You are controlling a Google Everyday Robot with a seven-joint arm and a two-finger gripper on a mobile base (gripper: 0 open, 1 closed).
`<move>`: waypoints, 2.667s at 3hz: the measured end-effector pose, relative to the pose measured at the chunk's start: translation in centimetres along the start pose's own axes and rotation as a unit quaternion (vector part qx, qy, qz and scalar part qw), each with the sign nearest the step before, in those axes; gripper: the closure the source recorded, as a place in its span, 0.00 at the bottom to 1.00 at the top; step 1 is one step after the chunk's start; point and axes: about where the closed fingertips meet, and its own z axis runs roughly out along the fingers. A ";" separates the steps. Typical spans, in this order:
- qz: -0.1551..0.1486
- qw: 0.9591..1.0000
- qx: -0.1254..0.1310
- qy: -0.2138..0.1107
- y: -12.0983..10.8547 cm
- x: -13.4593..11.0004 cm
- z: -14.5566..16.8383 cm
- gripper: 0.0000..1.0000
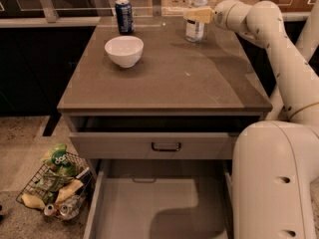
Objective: Place blue plastic bottle into middle drawer
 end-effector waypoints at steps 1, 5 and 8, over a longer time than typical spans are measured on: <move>0.032 0.998 -0.046 -0.011 2.6 -0.2 1.8 0.00; 0.054 0.995 -0.079 -0.019 5.2 -0.3 3.5 0.64; 0.055 0.995 -0.083 -0.018 5.7 -0.1 4.0 1.00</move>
Offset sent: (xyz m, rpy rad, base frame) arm 0.0153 0.0652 0.0138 0.1919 0.0229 0.1887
